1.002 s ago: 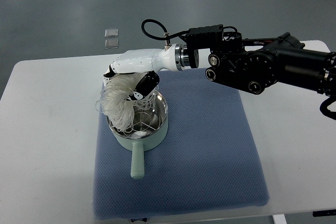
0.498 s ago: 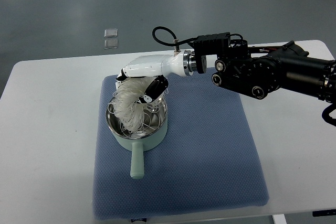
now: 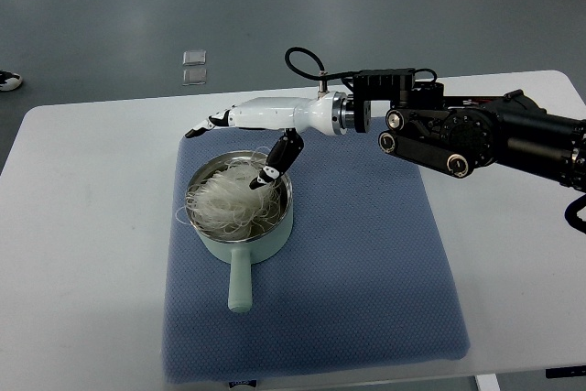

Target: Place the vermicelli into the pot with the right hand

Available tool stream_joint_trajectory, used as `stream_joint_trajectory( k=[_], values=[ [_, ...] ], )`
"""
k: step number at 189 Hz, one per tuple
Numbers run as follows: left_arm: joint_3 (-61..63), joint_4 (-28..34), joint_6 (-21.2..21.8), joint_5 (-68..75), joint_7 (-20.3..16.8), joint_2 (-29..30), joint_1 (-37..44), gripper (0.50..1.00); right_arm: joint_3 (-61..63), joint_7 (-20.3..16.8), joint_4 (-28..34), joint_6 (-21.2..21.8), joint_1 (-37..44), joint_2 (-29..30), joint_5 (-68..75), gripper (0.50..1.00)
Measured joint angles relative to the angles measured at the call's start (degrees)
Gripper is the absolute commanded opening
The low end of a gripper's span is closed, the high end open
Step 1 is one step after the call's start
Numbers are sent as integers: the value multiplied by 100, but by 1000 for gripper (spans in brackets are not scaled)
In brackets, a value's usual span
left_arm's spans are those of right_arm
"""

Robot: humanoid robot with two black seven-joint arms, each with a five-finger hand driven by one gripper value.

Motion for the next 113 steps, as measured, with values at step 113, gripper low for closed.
stream_joint_trajectory(
  k=[113],
  values=[
    [0,0,3,0,0,0,0,1000,2284,-786,-2,1098,-1287,-1032,2510,926]
  ],
)
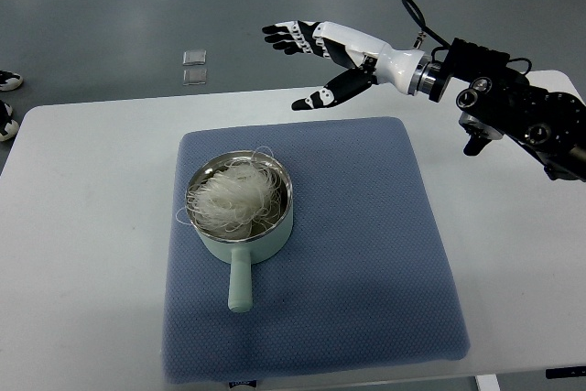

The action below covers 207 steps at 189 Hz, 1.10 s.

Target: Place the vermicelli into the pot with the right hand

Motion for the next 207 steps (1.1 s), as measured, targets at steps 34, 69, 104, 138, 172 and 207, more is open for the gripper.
stream_joint_trajectory(
  k=[34,69,104,138,172,207],
  values=[
    [0,0,0,0,0,0,0,1000,172,-943,-168,-26,-147,-67,1529,926],
    [0,0,0,0,0,0,0,1000,180,-1292,-468,-26,-467,26,2512,926],
    [0,0,0,0,0,0,0,1000,164,-1388,-605,-49,-670,41,3063,926],
    [0,0,0,0,0,0,0,1000,159,-1402,-818,-56,-700,-41,3126,926],
    [0,0,0,0,0,0,0,1000,200,-1298,-1106,-65,-794,-26,3140,928],
    [0,0,0,0,0,0,0,1000,450,-1191,-1235,-52,-807,31,3140,928]
  ],
)
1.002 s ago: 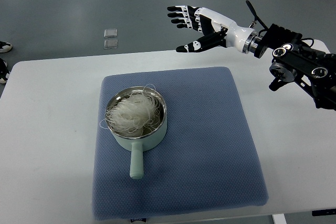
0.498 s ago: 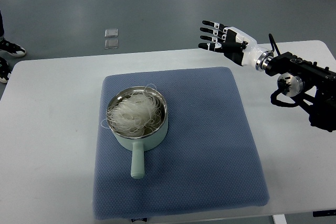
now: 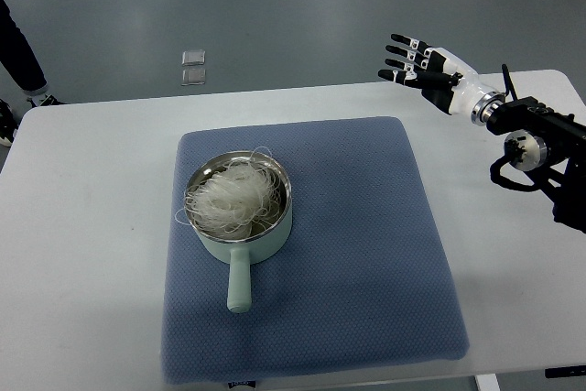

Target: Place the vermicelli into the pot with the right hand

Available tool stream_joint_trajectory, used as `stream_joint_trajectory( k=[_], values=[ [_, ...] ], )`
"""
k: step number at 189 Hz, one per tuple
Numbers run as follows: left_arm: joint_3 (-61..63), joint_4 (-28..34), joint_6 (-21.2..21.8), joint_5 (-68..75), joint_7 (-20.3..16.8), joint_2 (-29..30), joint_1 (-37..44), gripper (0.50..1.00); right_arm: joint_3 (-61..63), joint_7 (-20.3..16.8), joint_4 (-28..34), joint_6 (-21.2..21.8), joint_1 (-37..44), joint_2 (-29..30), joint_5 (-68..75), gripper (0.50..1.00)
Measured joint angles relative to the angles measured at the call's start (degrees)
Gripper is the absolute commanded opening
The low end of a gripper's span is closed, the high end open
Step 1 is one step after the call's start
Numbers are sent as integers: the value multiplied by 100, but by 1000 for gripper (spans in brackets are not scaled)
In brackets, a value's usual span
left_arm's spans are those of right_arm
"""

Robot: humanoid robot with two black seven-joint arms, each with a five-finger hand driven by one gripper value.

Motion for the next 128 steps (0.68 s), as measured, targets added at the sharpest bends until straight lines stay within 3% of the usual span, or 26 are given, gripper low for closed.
stream_joint_trajectory(
  k=[128],
  values=[
    [-2,0,-3,0,0,0,0,1000,50,-64,30,431,-471,181,719,926]
  ],
)
